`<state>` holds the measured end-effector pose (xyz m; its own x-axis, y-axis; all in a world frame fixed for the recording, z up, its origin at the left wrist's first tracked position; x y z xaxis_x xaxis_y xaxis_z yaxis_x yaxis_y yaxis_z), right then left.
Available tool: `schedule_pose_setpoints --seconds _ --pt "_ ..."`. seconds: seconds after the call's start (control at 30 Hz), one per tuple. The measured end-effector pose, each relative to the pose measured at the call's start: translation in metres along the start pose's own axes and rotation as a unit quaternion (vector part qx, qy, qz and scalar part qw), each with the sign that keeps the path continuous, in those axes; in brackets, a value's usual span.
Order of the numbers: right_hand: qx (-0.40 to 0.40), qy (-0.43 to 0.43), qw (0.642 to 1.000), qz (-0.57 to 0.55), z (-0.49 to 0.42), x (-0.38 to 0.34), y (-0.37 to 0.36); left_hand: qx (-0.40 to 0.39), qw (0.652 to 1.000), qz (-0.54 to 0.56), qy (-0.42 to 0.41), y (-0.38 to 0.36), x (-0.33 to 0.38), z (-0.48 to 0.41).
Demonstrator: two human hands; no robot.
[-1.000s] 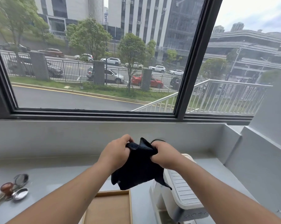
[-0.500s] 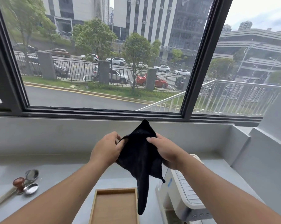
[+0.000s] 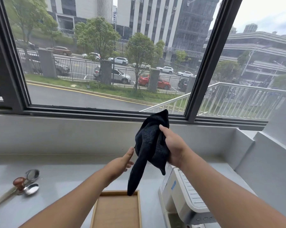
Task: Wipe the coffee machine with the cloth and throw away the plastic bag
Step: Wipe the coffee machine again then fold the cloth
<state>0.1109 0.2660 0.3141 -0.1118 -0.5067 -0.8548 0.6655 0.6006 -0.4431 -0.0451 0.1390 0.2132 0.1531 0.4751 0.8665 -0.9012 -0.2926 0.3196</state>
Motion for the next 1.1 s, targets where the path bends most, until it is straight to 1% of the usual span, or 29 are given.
schedule_pose_setpoints --seconds 0.07,0.13,0.27,0.33,0.47,0.57,0.7,0.83,1.0,1.1 --pt "-0.016 -0.006 1.0 -0.015 0.002 -0.002 -0.005 -0.038 0.997 0.067 0.008 -0.003 0.005 0.001" --pt "-0.017 0.003 1.0 -0.011 0.002 -0.003 -0.008 -0.064 0.991 0.115 0.006 -0.004 0.011 0.002" --pt "-0.009 0.011 1.0 -0.008 0.002 -0.005 -0.009 -0.087 0.979 0.184 -0.023 -0.004 0.022 0.004" --pt "-0.011 0.011 1.0 -0.012 0.002 -0.005 -0.007 -0.102 0.972 0.213 -0.02 -0.003 0.024 0.006" --pt "-0.034 0.008 0.999 -0.041 0.006 -0.005 -0.009 -0.169 0.965 0.2 0.023 -0.012 0.022 0.008" --pt "-0.052 0.012 0.997 -0.055 0.008 -0.006 -0.012 -0.19 0.958 0.213 0.042 -0.021 0.022 0.008" --pt "-0.044 0.024 0.997 -0.061 0.008 -0.01 -0.005 -0.16 0.96 0.231 0.02 -0.027 0.028 0.007" --pt "-0.008 0.025 0.998 -0.049 0.005 -0.013 0.011 -0.129 0.942 0.308 -0.033 -0.017 0.038 0.007" --pt "0.009 0.006 0.999 -0.035 0.005 -0.013 0.034 0.001 0.951 0.306 -0.047 0.003 0.047 0.002" --pt "0.041 -0.013 0.999 0.028 0.001 -0.013 0.05 0.065 0.956 0.282 -0.059 0.017 0.049 0.0"
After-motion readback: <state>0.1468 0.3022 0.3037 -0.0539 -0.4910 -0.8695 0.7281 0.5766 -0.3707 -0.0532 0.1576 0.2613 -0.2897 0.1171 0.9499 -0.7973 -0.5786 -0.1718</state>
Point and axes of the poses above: each hand's wrist, its own z-axis away from the middle knuckle, its own y-axis out of the back of the hand, x = y × z, the point moved 3 cm from there along -z, towards the middle knuckle, and after that the axes turned 2 degrees about -z, right-handed, at the moved point
